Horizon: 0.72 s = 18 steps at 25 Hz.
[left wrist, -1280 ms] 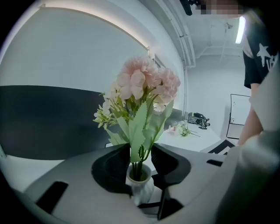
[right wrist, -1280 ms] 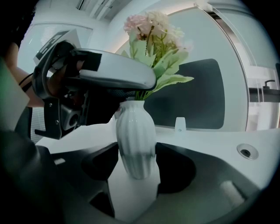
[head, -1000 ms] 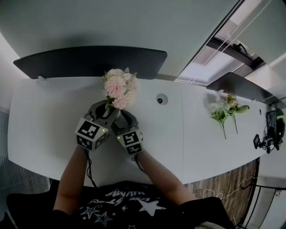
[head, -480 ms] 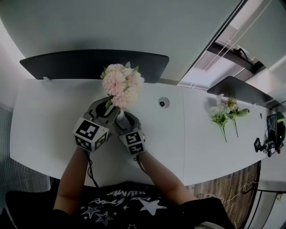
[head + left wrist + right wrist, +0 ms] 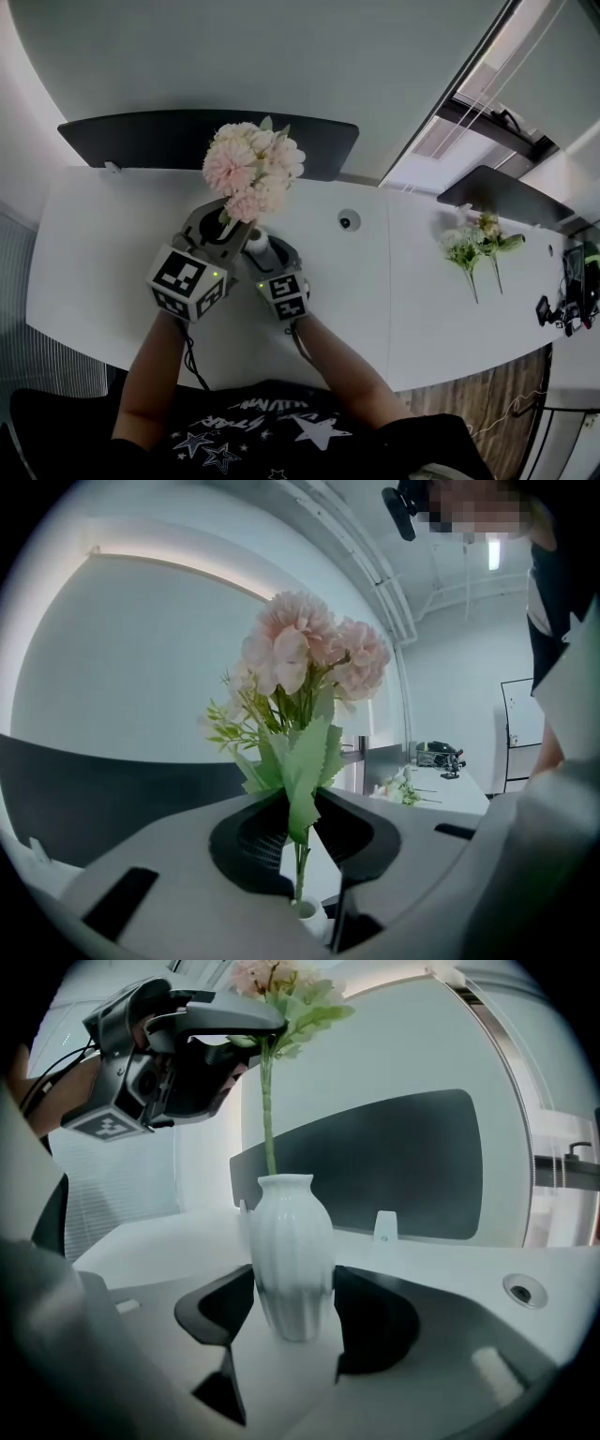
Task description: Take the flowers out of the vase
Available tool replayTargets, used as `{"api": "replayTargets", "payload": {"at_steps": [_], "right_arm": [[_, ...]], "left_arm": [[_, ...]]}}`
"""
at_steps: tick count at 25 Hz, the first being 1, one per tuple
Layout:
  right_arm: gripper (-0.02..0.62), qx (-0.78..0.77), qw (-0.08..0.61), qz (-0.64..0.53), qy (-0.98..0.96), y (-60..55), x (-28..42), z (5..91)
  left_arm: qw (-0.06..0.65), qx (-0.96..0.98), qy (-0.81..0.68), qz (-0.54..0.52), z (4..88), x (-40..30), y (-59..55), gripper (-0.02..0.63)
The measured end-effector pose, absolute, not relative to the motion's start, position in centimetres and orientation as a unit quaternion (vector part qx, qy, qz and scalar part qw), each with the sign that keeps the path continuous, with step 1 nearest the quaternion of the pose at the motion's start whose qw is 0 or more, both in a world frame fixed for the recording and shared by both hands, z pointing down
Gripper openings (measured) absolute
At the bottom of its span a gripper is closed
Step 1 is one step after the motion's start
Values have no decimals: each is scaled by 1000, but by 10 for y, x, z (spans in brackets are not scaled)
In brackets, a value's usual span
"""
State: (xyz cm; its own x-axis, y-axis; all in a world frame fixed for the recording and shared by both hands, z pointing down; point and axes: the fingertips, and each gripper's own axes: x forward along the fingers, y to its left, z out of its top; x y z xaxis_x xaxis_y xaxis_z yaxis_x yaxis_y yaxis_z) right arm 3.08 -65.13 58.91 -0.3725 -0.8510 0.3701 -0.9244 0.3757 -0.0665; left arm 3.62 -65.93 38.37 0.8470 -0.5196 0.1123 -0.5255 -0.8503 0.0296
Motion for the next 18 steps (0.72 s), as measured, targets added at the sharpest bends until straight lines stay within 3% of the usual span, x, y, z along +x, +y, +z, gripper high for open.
{"api": "replayTargets", "payload": {"at_steps": [8,18], "right_arm": [[261,538,147,135,-819,-650,29,592],[262,541,132,125,-821,-629,42,565]], "left_arm": [[1,956,-291,37,355,24,-652,74],[17,950,-312,19,341,12,-633,72]]}}
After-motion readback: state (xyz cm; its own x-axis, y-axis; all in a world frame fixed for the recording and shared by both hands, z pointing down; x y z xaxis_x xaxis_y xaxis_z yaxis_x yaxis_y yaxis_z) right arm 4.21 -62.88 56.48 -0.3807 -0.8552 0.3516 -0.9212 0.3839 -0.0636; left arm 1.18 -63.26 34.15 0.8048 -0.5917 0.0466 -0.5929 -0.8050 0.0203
